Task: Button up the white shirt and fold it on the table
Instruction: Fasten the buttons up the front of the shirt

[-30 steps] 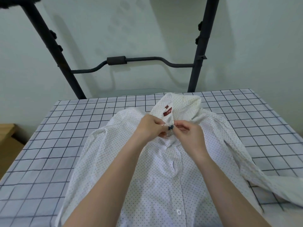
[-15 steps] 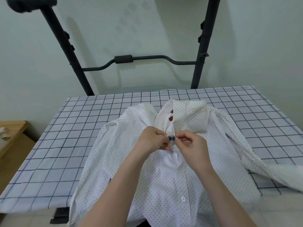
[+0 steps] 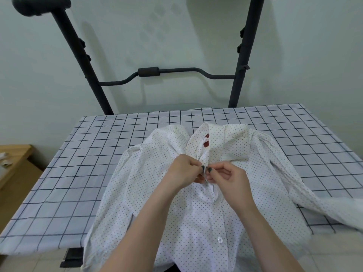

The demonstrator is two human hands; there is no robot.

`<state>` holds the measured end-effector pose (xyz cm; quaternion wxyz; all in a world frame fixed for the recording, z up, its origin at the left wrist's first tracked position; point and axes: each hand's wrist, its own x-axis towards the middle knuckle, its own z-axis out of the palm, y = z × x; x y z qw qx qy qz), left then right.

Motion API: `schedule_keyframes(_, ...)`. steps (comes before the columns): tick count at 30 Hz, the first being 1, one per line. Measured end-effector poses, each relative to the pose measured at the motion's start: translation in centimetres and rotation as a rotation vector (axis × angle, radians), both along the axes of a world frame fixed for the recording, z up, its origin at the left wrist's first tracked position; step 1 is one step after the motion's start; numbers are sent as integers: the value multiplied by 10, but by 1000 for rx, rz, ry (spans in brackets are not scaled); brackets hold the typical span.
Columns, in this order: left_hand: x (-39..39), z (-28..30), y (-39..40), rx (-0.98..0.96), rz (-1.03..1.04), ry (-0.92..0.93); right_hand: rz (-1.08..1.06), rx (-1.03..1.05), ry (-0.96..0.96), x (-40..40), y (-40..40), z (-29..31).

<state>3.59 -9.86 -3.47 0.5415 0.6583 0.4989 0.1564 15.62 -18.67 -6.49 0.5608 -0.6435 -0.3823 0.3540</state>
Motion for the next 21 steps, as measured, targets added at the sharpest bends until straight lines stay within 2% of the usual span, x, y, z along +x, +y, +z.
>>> schedule_keyframes(3,0,0,-3,34,-33,-4,-4,-36,46,0,2,0)
schedule_keyframes(8,-2,1,-4,45,-85,-1,1,-92,12,-2,4,1)
schedule_keyframes(16,-4,-7,-3,61,-134,23,-13,-167,-249,-9,6,0)
schedule_keyframes(21,-7,-6,-4,152,-203,20,-39,-138,-240,-10,5,0)
